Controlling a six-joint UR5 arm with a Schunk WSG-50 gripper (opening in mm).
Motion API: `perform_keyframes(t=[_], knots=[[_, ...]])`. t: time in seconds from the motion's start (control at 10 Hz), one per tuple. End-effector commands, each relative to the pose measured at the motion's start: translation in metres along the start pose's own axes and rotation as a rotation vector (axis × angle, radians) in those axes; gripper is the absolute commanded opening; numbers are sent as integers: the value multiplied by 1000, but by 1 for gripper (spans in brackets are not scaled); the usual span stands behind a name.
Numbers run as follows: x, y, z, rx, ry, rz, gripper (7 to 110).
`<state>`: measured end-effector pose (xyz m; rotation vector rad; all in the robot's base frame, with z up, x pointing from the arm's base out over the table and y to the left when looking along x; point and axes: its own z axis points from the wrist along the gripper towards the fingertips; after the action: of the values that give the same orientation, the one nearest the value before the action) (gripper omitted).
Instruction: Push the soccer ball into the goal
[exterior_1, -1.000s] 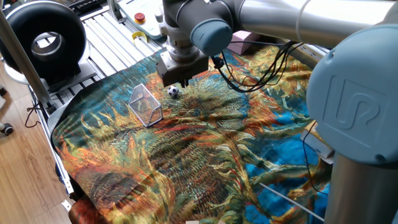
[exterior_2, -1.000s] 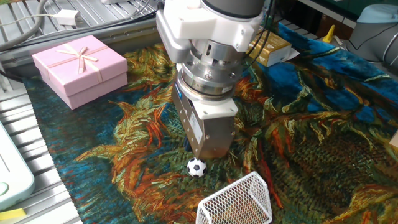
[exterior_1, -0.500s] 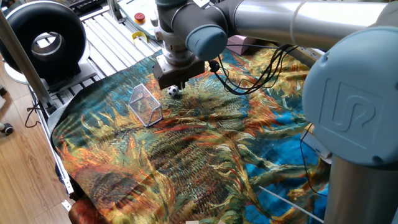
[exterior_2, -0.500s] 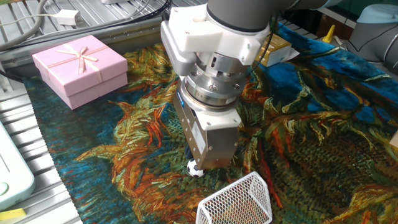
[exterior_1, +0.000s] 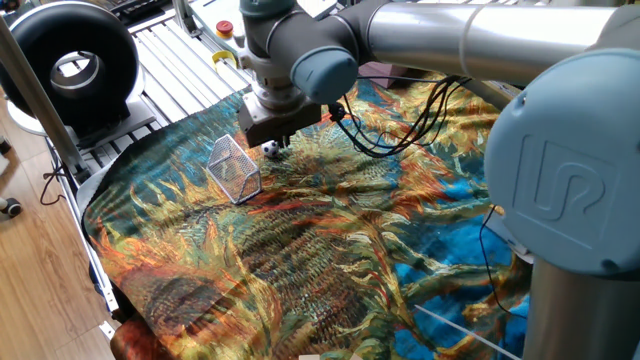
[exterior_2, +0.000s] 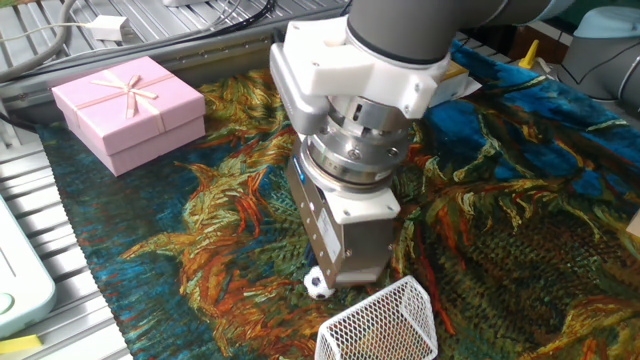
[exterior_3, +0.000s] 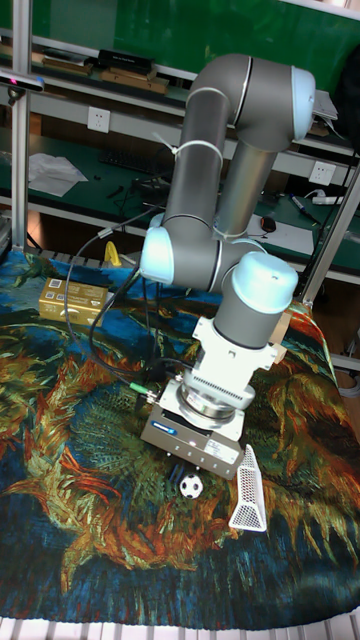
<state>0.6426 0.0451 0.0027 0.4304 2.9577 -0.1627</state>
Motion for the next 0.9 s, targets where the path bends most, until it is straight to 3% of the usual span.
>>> perform_keyframes(t=[0.0,0.1,0.2,0.8], knots=[[-4,17,-8,-47,-19,24,7],[-5,37,-12,-129,-25,47,7],[-4,46,-14,-162,-18,62,7],[-2,52,-17,-179,-13,61,7]])
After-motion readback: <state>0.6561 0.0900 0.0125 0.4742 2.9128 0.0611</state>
